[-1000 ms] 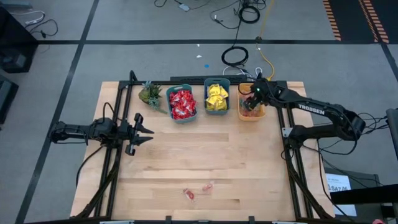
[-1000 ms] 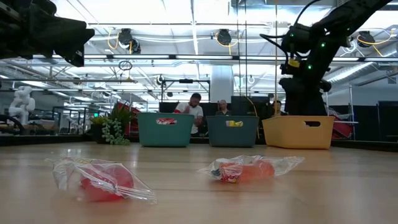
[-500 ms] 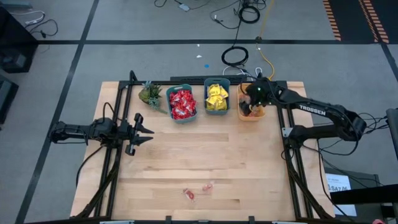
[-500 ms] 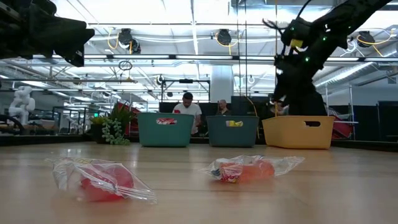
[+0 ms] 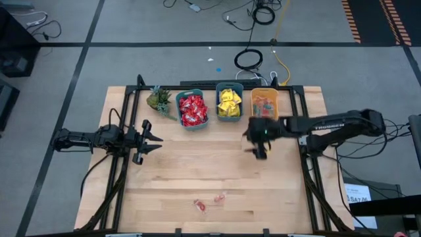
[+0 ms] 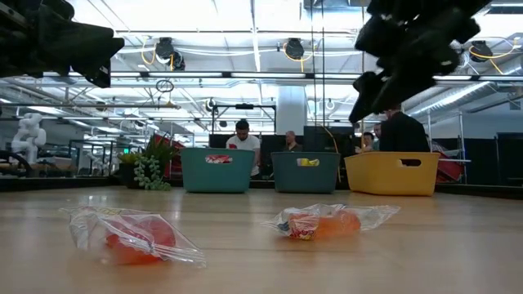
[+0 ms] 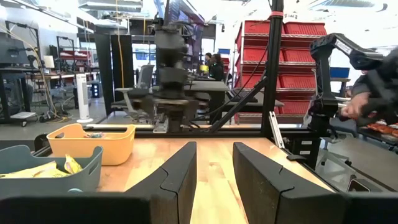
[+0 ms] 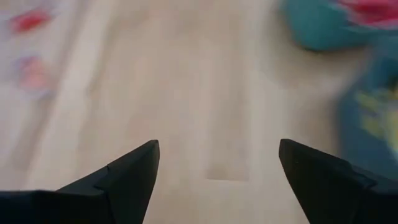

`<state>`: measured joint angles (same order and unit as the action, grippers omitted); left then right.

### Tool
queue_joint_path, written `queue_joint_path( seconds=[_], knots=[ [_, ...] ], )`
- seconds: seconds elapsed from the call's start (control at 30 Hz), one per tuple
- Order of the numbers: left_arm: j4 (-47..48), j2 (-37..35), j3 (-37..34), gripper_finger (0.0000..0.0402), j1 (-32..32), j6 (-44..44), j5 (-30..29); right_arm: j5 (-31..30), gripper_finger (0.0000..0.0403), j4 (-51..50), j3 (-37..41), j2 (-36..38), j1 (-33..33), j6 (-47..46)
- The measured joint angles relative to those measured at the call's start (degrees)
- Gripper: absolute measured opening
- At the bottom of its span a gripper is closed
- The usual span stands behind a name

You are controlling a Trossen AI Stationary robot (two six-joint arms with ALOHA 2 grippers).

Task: Sort candy
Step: Put the orange gummy candy into the yellow bin

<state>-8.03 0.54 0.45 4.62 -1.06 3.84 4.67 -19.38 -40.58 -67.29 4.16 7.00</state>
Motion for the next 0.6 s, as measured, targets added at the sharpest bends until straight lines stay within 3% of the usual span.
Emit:
queue_joint_path(
  seconds=[0.13,0.3,0.47,0.6],
  knots=[
    [0.00,-0.01,-0.01,0.0114,0.00,0.00,0.00,-0.08,0.0322,3.07,0.00,-2.66,-9.67,1.53],
    [0.00,-0.02,0.00,0.0114,0.00,0.00,0.00,-0.13,0.0322,15.77,0.00,-9.90,-19.80,1.16],
    [0.00,0.00,0.00,0.0114,0.00,0.00,0.00,-2.28,0.0322,31.82,-0.09,-20.11,-25.48,-4.04],
    [0.00,0.00,0.00,0.0114,0.02,0.00,0.00,-3.72,0.0322,37.85,-3.38,-28.53,-28.08,-6.34]
  ],
)
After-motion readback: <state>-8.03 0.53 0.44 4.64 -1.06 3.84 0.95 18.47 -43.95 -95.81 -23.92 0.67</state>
